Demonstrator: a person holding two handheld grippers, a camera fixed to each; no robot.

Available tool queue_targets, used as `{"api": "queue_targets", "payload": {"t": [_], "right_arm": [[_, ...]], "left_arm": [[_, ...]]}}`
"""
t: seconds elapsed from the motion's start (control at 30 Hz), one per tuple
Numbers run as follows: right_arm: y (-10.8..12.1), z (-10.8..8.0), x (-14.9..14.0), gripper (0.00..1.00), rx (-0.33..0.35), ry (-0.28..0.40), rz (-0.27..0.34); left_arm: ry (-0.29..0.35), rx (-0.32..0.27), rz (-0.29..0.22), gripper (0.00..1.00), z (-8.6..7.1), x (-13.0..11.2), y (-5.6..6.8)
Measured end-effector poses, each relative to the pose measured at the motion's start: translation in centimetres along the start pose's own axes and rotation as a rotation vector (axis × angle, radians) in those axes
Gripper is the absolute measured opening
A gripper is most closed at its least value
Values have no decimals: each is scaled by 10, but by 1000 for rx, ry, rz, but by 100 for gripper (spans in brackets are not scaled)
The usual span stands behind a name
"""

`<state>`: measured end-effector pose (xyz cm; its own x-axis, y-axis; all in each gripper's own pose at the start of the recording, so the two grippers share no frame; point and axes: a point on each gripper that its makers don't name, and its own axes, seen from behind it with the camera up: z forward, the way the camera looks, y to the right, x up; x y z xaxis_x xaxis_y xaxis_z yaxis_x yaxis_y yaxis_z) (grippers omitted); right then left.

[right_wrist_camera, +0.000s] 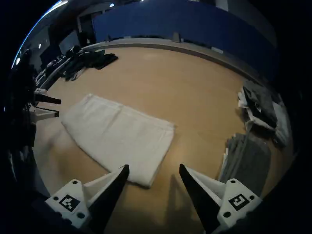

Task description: Fold towel

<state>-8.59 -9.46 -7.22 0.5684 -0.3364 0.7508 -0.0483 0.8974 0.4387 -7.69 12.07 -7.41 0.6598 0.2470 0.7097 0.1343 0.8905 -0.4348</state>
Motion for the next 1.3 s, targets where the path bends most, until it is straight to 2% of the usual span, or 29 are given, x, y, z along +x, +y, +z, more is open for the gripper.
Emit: {"api": "queue_targets", "payload": {"t": [0.2,0.43,0.63,1.07,1.3], "right_arm": [[-9,-3,-10,100,14,-7,-14],[-15,-5,-24,97,21,-25,-35],[-15,-1,-29,88,23,-34,-40],[-17,6,-35,46,46,-42,-26],[-20,9,-38,29,65,-54,-25]], "left_arm": [[-3,6,-35,77,-9,-13,2],[-12,4,-44,78,-15,-26,7],[-16,-2,-43,78,-17,-30,13],[-22,-3,-47,79,-17,-36,16],[-23,-3,-45,80,-18,-36,16]]}}
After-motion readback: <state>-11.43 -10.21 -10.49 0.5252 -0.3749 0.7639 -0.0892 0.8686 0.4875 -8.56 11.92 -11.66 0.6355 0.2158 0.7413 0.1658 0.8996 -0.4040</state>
